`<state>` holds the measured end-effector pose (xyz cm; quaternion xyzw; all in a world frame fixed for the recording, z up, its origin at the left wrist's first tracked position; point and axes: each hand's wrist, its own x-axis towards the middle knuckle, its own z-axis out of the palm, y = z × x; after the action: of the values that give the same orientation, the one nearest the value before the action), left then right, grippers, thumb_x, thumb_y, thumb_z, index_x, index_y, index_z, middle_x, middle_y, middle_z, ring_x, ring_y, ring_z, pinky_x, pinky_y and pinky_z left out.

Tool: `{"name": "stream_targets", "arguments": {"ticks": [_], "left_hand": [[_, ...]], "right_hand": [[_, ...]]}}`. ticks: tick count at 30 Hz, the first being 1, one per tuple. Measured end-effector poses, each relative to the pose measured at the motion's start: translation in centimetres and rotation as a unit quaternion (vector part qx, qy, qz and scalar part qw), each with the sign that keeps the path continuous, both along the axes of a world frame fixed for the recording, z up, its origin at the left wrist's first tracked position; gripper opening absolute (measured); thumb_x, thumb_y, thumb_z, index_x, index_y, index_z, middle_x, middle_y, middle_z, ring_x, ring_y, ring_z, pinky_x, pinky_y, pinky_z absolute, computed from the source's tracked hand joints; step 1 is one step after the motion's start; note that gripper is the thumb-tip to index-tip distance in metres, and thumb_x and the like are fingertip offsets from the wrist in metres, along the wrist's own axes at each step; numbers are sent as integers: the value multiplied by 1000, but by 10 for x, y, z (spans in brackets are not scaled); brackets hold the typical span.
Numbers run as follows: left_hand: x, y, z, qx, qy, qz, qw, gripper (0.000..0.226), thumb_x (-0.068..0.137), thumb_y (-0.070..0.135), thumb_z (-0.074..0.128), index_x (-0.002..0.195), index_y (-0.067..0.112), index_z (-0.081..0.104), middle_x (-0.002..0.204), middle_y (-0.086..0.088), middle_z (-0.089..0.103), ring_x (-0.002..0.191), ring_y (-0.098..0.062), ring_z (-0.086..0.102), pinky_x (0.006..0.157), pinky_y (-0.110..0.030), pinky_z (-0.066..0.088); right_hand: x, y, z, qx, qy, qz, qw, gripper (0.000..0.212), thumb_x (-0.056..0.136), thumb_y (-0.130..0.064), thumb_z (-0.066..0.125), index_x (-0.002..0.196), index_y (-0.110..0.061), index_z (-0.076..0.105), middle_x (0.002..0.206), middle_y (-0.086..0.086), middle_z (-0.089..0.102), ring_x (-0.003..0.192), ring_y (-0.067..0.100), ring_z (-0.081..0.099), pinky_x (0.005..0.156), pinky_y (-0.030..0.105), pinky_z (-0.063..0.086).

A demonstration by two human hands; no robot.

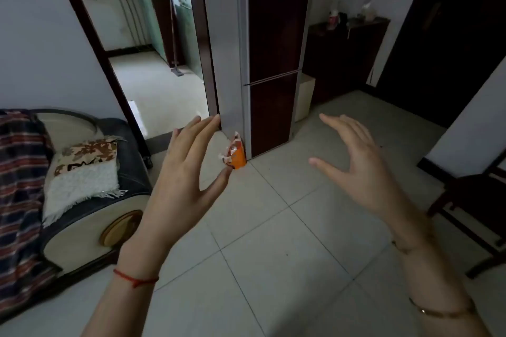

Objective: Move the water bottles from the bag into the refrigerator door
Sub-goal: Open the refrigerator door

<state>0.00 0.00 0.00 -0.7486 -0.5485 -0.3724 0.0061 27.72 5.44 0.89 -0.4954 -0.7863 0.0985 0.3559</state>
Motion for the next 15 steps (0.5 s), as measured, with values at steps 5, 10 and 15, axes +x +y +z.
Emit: {"name": "stream_targets", "arguments": {"ticks": [5, 10, 15], "left_hand": [[-5, 44, -10, -21, -3, -10, 1000, 75, 91, 31, 62, 155, 19, 24, 158, 1, 31, 151, -11, 18, 123, -52, 17], [-14, 88, -22, -37, -5, -8, 999, 75, 92, 30, 62, 155, 18, 24, 158, 0, 30, 151, -16, 20, 121, -55, 21], [-17, 136, -30, -45, -10, 0, 999, 74, 92, 26, 63, 154, 15, 26, 156, -5, 34, 150, -20, 23, 118, -57, 26]], "right_hand": [[-16, 33, -11, -25, -1, -12, 1000, 68, 84, -36, 67, 144, -23, 38, 145, -9, 39, 143, 8, 22, 112, 23, 17], [-28, 74, -22, -59, -3, -10, 998, 67, 86, -36, 66, 145, -27, 35, 148, -10, 35, 144, 6, 19, 113, 26, 19], [-34, 126, -32, -71, 0, 1, 998, 67, 85, -35, 66, 144, -27, 36, 147, -9, 37, 144, 8, 20, 114, 27, 20]]}}
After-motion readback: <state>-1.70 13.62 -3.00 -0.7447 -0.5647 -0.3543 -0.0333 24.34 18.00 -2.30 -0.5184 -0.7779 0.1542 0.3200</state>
